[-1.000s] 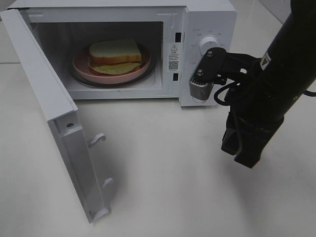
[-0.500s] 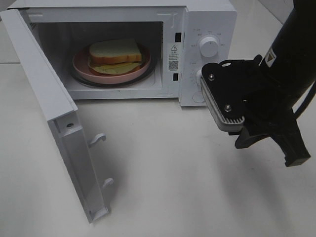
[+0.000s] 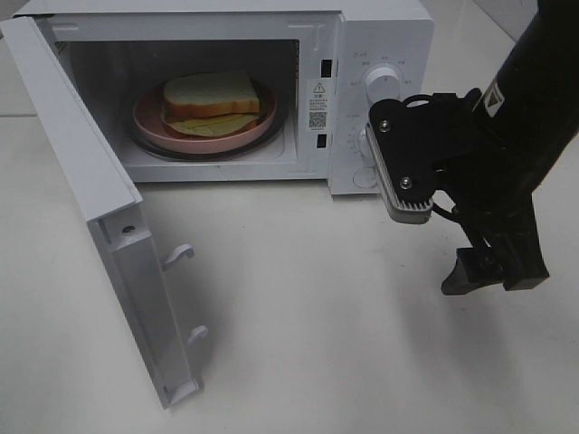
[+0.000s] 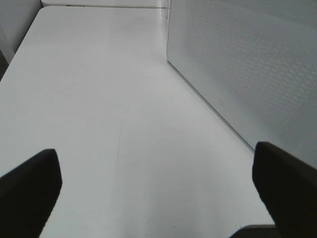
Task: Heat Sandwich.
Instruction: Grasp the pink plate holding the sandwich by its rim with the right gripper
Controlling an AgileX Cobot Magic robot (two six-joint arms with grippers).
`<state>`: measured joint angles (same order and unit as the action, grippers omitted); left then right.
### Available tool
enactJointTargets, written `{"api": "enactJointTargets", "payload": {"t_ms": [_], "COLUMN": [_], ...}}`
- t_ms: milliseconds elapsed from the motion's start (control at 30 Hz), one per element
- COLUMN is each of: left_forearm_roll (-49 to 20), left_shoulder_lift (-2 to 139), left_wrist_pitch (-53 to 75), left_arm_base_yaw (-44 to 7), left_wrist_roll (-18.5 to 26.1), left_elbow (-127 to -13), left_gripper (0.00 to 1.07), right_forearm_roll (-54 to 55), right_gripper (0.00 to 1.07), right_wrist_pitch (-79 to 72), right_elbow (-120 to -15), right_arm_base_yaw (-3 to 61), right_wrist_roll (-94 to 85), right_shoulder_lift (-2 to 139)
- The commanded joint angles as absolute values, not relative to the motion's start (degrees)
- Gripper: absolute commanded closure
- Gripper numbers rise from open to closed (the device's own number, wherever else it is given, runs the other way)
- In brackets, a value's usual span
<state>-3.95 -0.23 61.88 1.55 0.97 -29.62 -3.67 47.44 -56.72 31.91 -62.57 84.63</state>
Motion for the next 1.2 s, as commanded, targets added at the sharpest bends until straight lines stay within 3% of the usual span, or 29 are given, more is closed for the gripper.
{"api": "enactJointTargets", "payload": {"t_ms": [33,467,1200], "left_forearm_roll": [-3.95,-3.95,-3.95], "left_shoulder_lift": [-1.43,-1.43,-1.43], "left_wrist_pitch": [61.31,61.31,61.31], "left_arm_base_yaw": [1.72,1.72,1.72], "left_wrist_roll": [0.74,0.74,0.74], "left_elbow": [-29.51,-29.51,-29.51], "left_gripper": [0.06,0.06,0.06], "right_forearm_roll": [-4.53,-5.61,-7.39], "right_gripper": [0.06,0.1,0.14], "right_wrist_pitch": [46.01,43.54,37.82], "right_elbow": [-57.01,-58.84,-77.29], "right_arm_base_yaw": [32.03,32.14,38.04], "right_wrist_roll": [-61.99,-62.05,-63.48], "right_shoulder_lift": [84.4,86.06,102.73]}}
